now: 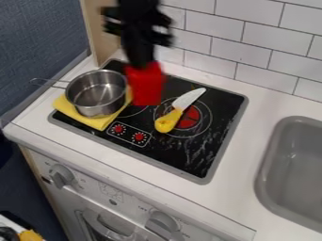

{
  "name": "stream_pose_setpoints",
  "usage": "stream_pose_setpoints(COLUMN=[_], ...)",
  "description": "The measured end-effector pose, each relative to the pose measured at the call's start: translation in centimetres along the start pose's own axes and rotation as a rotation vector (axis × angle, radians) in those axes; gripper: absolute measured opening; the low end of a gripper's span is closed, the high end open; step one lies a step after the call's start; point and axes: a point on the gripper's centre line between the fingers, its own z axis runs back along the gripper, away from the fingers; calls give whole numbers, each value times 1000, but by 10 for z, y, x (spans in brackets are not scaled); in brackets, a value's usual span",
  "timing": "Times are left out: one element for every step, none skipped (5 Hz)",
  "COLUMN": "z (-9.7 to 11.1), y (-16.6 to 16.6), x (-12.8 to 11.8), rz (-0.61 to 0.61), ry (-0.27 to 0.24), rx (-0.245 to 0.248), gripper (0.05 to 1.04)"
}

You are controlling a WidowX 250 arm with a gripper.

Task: Moved red bell pepper from right side to inside silver pan in the left part of burner.

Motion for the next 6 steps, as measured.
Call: stream_pose_setpoints(z=[4,-3,-12,-33,-45,-50], y=[39,71,86,95,98,98], x=[-9,-6,-1,1,-1,-1], rz=[112,176,220,260,274,266], ry=[-18,-21,-13,35,70,87], rx=[12,30,46,56,60,69], gripper=[98,98,98,98,98,131])
